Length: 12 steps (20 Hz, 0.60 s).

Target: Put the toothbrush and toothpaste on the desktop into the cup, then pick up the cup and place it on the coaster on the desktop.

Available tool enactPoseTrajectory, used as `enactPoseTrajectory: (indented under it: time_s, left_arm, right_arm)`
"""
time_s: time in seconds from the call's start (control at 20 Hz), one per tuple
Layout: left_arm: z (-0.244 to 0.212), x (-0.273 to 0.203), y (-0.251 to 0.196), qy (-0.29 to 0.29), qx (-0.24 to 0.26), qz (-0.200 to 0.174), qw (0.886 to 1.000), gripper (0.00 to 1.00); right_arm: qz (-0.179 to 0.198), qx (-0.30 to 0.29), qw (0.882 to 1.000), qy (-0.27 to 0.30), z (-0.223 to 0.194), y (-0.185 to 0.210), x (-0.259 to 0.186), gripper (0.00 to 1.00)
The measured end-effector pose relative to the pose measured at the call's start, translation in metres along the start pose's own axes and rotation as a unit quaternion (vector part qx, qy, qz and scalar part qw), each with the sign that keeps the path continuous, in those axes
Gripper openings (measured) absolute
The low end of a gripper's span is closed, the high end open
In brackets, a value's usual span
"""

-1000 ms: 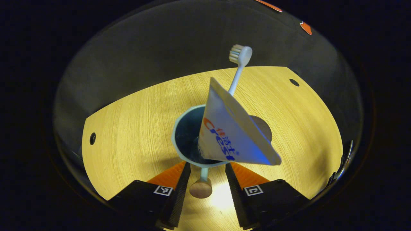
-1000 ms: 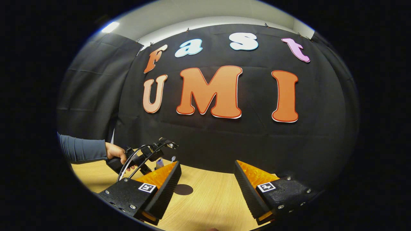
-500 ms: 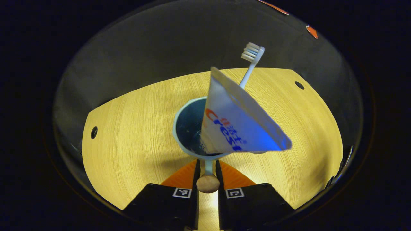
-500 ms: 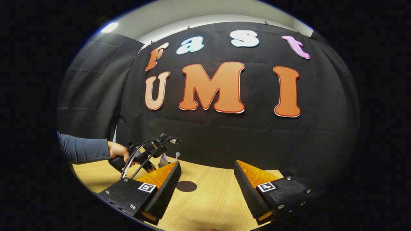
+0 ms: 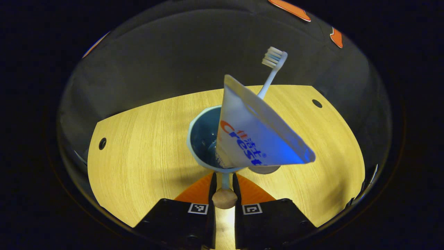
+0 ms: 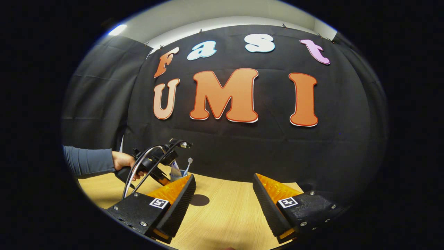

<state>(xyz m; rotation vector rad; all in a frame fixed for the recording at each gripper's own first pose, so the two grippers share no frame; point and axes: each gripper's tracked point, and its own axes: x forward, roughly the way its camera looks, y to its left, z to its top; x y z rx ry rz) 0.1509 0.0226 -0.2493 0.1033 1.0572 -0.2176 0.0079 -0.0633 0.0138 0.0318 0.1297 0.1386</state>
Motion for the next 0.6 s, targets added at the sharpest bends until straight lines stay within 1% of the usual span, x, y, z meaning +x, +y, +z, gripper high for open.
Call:
enactPoseTrajectory:
  time_s: [0.3, 0.45, 0.6]
  left_arm:
    - [-0.001, 0.004, 0.0, 0.002, 0.026, -0.017, 1.0, 0.21]
    - [-0.002, 0.005, 0.0, 0.008, 0.036, -0.018, 0.999, 0.21]
    - [-0.005, 0.004, -0.001, 0.016, 0.04, -0.02, 0.999, 0.21]
  right_arm:
    - [-0.009, -0.006, 1.0, -0.002, 0.0, -0.01, -0.011, 0.99]
    - [-0.009, 0.001, 1.0, 0.002, -0.004, -0.015, -0.018, 0.99]
    - [-0.019, -0.001, 1.0, 0.008, -0.01, -0.025, -0.027, 0.99]
